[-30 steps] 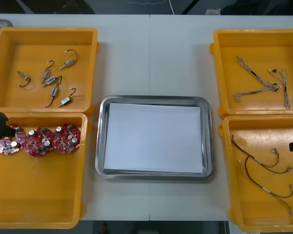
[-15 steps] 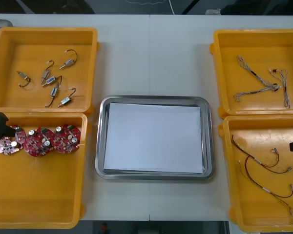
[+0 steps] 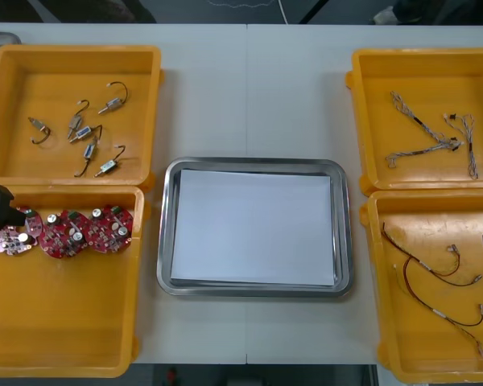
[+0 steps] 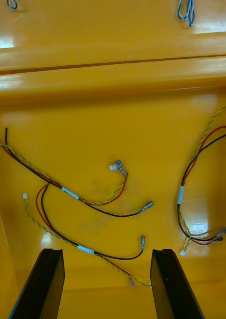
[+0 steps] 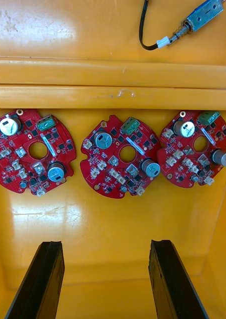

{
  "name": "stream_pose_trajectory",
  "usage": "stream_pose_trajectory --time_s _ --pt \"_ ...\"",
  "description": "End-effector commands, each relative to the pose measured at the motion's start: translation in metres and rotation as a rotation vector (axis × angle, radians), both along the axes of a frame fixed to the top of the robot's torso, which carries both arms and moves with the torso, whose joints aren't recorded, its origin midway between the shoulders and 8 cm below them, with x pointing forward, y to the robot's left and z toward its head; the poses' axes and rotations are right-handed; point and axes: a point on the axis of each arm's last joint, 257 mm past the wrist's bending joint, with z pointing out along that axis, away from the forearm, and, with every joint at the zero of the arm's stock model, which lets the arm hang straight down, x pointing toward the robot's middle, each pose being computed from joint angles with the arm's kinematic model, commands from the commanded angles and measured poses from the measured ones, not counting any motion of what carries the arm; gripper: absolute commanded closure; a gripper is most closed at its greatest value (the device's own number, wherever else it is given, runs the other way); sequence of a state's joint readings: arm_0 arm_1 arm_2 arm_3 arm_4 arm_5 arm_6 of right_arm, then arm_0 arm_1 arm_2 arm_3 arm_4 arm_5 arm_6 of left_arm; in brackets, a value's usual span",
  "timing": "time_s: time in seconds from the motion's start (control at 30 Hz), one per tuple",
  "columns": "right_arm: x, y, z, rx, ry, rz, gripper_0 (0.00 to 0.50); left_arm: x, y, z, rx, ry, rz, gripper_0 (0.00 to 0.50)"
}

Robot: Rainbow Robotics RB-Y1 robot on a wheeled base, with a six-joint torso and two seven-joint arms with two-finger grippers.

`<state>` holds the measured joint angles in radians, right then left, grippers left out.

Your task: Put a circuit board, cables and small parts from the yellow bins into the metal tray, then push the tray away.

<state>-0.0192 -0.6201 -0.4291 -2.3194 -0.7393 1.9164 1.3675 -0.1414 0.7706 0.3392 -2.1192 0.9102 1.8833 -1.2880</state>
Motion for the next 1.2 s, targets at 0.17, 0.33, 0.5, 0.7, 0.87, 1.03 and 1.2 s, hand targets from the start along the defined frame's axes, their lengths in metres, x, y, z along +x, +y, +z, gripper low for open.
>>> stream_pose_trajectory --time_s 0.17,0.33,0.5,0.7,0.87,1.03,1.2 --pt "-0.001 -0.029 0.031 -0.104 -0.029 0.029 0.000 -0.001 -0.003 0.002 0.022 0.038 -0.008 0.000" --pt "-0.004 -0.033 0.036 -0.079 -0.013 0.054 0.000 -0.002 0.003 0.007 0.048 0.037 -0.028 0.000" --pt "-0.006 -0.043 0.037 -0.029 -0.002 0.041 0.000 -0.003 0.007 0.008 0.086 0.030 -0.096 0.000" --pt "-0.003 -0.064 0.038 -0.056 0.018 0.038 0.000 0.004 0.008 0.002 0.108 -0.019 -0.176 0.000" --pt "0.008 -0.078 0.034 -0.070 0.003 0.068 0.000 0.008 0.010 -0.005 0.133 -0.039 -0.255 0.000" --pt "0.017 -0.094 0.026 -0.086 -0.007 0.098 0.000 0.012 0.016 -0.013 0.153 -0.043 -0.336 0.000" --pt "0.025 -0.105 0.013 -0.084 -0.010 0.124 0.000 0.019 0.024 -0.026 0.182 -0.050 -0.439 0.000"
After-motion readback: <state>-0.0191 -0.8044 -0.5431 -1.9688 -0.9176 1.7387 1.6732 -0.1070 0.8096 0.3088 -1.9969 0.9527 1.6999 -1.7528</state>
